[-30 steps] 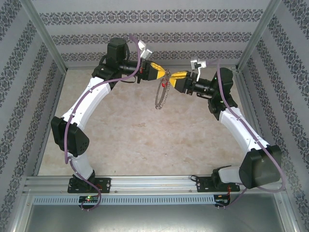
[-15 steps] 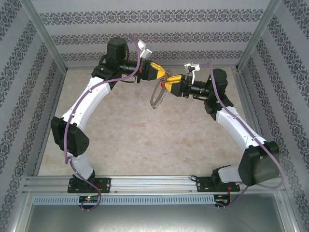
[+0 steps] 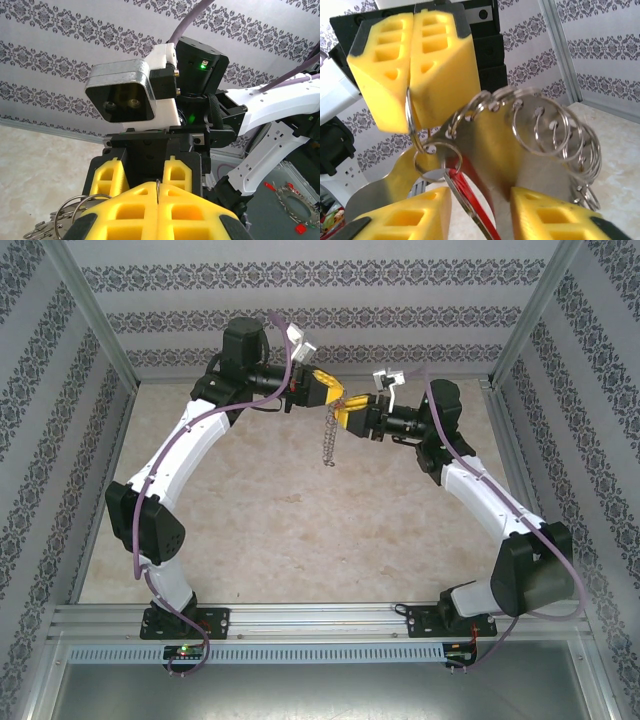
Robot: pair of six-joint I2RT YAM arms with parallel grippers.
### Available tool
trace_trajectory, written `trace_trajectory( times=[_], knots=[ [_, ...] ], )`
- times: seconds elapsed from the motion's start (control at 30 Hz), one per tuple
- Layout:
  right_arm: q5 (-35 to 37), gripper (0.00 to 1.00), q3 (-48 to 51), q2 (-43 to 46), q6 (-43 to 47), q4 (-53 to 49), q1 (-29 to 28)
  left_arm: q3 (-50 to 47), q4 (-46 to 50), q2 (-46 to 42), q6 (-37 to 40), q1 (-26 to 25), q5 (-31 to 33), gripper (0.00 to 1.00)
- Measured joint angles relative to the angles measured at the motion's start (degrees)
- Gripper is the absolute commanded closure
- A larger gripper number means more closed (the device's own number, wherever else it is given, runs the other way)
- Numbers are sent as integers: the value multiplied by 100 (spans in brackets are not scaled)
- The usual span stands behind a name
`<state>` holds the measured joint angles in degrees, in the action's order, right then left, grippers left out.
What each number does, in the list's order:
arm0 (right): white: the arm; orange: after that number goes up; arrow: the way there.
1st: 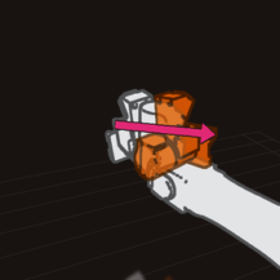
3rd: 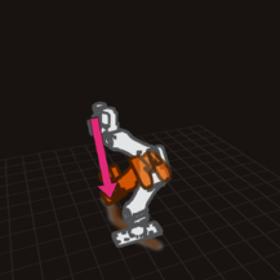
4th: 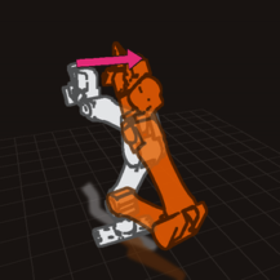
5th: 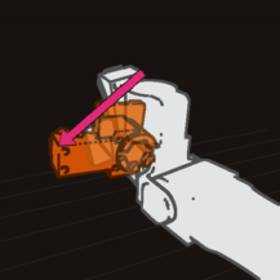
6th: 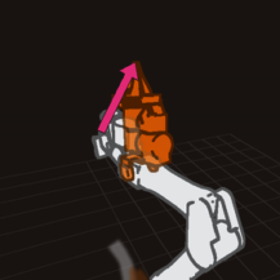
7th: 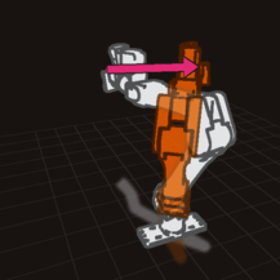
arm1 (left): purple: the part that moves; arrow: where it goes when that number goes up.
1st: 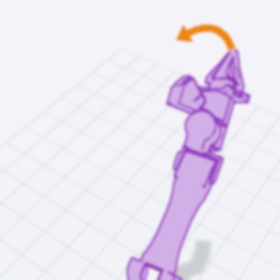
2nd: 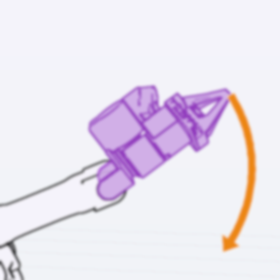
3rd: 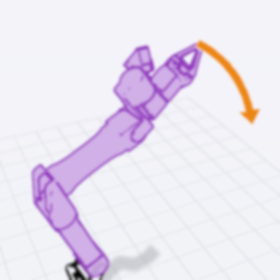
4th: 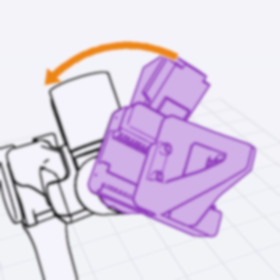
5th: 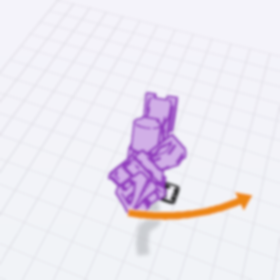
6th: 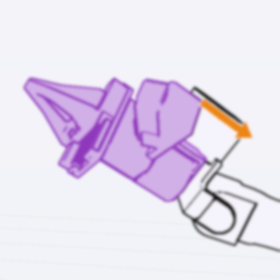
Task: Put the keys on the keyring
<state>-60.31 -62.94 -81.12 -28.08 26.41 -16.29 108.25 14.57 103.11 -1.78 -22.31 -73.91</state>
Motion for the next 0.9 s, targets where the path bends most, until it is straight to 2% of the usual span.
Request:
trace_trajectory(
  times=[0.1, 0.33, 0.5, 0.67, 0.73, 0.9],
  knots=[
    [-31, 100, -44, -2, 13, 13, -11, 0, -2, 0, 2, 7, 85, 100],
    [-17, 100, -111, 11, 111, -254, -11, 0, 0, 0, 0, 7, 201, 100],
    [109, 100, -304, 214, 474, -1272, 160, -2, -7, 0, -68, 2, 527, 84],
    [319, 100, -501, 463, 951, -2712, 275, -2, -133, -24, -210, 2, 732, 77],
    [378, 100, -557, 481, 1049, -3110, 304, -4, -175, -26, -271, 2, 807, 76],
    [470, 100, -664, 420, 1093, -3744, 319, -138, -393, -52, -450, 11, 1027, 65]
  ],
)
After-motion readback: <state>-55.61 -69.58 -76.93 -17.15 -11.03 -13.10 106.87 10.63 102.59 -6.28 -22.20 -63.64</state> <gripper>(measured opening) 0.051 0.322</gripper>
